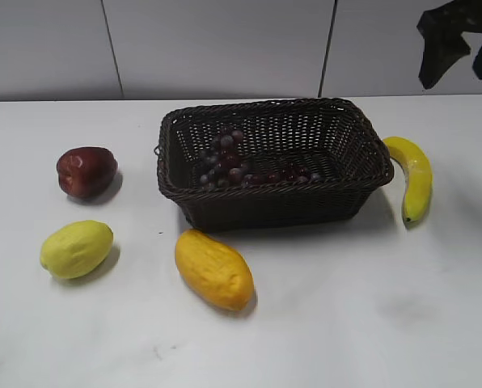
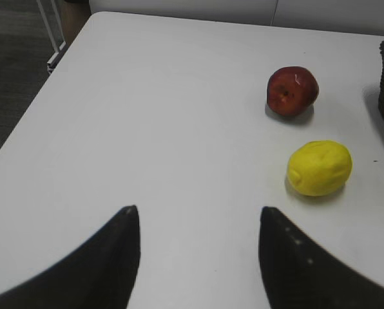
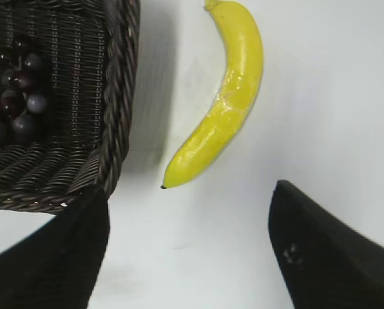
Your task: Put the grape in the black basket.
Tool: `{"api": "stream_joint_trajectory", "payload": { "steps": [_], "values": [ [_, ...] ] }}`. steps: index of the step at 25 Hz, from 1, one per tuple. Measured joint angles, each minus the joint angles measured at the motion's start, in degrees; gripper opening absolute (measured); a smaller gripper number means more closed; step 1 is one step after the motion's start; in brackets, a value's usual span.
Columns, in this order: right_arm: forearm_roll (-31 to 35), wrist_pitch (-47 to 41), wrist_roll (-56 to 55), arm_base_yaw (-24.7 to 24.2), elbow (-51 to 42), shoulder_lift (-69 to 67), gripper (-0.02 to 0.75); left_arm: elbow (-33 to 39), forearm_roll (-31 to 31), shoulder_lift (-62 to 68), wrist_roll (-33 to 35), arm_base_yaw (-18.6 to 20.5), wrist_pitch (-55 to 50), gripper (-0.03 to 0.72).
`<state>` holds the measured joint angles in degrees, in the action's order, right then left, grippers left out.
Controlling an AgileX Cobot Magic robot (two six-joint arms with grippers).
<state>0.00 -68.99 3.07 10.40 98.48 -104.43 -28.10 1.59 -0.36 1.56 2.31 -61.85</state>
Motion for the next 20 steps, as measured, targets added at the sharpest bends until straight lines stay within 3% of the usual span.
{"api": "stream_joint_trajectory", "payload": {
  "steps": [10, 20],
  "values": [
    [5.89, -0.12, -0.34, 0.0, -11.39, 17.43, 0.575, 0.0, 0.0, 0.0, 0.0, 0.0, 0.0, 0.552],
    [6.01, 2.07, -0.34, 0.0, -34.66, 35.62, 0.575, 0.0, 0.0, 0.0, 0.0, 0.0, 0.0, 0.552]
  ]
}}
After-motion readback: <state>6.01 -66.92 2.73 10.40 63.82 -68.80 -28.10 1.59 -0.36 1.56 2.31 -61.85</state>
